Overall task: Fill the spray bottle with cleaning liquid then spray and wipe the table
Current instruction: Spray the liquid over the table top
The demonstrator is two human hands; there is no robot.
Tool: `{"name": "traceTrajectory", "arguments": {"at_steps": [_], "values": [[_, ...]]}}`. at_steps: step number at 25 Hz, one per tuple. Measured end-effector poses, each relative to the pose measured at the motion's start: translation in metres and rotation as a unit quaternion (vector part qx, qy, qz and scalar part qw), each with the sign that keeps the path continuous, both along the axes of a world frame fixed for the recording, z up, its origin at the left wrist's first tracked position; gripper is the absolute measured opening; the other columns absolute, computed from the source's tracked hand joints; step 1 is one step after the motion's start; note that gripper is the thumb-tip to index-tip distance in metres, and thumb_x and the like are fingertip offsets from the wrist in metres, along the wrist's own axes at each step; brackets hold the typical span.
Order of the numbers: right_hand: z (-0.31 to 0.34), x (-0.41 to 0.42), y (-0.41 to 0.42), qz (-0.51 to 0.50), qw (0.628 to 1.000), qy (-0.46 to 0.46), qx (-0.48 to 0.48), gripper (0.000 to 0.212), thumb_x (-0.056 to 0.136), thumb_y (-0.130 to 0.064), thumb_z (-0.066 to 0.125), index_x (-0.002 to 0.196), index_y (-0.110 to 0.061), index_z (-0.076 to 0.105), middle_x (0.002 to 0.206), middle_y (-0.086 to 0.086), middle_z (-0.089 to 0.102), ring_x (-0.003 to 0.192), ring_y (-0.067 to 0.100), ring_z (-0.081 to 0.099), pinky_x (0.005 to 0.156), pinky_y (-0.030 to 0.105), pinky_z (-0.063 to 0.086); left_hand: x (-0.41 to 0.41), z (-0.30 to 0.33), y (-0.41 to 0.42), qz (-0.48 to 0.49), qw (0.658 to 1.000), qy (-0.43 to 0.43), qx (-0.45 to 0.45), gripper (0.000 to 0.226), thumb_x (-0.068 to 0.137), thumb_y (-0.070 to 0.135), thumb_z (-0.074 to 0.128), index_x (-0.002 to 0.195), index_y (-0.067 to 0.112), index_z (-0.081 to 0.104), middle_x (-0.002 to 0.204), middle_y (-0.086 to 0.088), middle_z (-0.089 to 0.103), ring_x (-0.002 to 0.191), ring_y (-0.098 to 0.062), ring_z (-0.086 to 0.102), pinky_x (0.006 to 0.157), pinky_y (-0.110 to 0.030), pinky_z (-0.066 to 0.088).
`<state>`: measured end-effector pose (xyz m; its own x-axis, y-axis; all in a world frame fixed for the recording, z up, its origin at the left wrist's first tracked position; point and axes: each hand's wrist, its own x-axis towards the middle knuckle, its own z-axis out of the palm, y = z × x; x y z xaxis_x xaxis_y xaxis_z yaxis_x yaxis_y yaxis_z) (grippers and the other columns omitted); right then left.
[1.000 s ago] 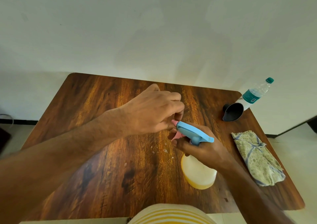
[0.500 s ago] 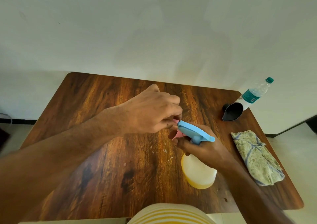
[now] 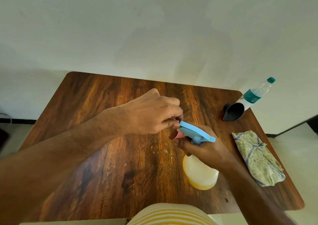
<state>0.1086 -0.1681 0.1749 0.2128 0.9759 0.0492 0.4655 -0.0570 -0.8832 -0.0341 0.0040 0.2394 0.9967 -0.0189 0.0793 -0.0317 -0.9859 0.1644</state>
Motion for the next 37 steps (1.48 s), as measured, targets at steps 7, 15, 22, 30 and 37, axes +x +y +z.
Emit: {"name": "traceTrajectory", "arguments": {"at_steps": [7, 15, 22, 30, 37], "values": [[-0.001, 0.001, -0.001, -0.011, 1.000, -0.009, -0.010, 0.019, 0.086, -0.027, 0.073, 0.101, -0.016, 0.070, 0.076, -0.002, 0.069, 0.062, 0.011, 0.063, 0.057, 0.035, 0.054, 0.002, -0.002, -0.001, -0.003, 0.999, -0.019, 0.031, 0.024, 0.097, 0.044, 0.054, 0.113, 0.029, 0.063, 0.091, 0.017, 0.048, 0.080, -0.005, 0.048, 0.079, -0.028, 0.025], [0.000, -0.001, -0.004, -0.008, 1.000, -0.013, -0.017, 0.012, 0.087, -0.024, 0.072, 0.098, -0.021, 0.069, 0.072, -0.008, 0.068, 0.060, 0.010, 0.063, 0.056, 0.030, 0.053, 0.000, -0.003, -0.002, -0.001, 0.999, -0.028, 0.019, 0.025, 0.093, 0.047, 0.060, 0.110, 0.029, 0.062, 0.090, 0.018, 0.046, 0.075, -0.002, 0.043, 0.080, -0.027, 0.028], [-0.001, -0.003, -0.005, -0.006, 1.000, -0.016, -0.019, 0.016, 0.086, -0.027, 0.073, 0.098, -0.016, 0.069, 0.074, -0.002, 0.068, 0.061, 0.012, 0.063, 0.055, 0.037, 0.053, -0.004, -0.005, -0.002, -0.004, 1.000, -0.009, -0.003, 0.036, 0.091, 0.053, 0.059, 0.118, 0.029, 0.060, 0.094, 0.016, 0.048, 0.075, -0.001, 0.045, 0.084, -0.028, 0.032], [-0.003, -0.005, -0.007, -0.018, 1.000, -0.010, -0.022, 0.031, 0.082, -0.041, 0.070, 0.102, -0.018, 0.069, 0.081, 0.006, 0.070, 0.060, 0.013, 0.064, 0.056, 0.036, 0.054, -0.006, -0.004, -0.003, -0.001, 1.000, -0.023, -0.006, 0.026, 0.094, 0.042, 0.061, 0.116, 0.029, 0.066, 0.090, 0.018, 0.047, 0.073, -0.002, 0.044, 0.081, -0.026, 0.024], [-0.003, -0.007, -0.008, -0.013, 0.999, 0.014, -0.026, 0.022, 0.083, -0.035, 0.071, 0.102, -0.023, 0.069, 0.083, 0.001, 0.072, 0.062, 0.016, 0.066, 0.056, 0.028, 0.055, -0.007, -0.005, -0.012, 0.033, 0.999, -0.040, -0.006, 0.035, 0.088, 0.052, 0.064, 0.117, 0.032, 0.061, 0.095, 0.017, 0.048, 0.080, -0.002, 0.046, 0.084, -0.027, 0.029]]}}
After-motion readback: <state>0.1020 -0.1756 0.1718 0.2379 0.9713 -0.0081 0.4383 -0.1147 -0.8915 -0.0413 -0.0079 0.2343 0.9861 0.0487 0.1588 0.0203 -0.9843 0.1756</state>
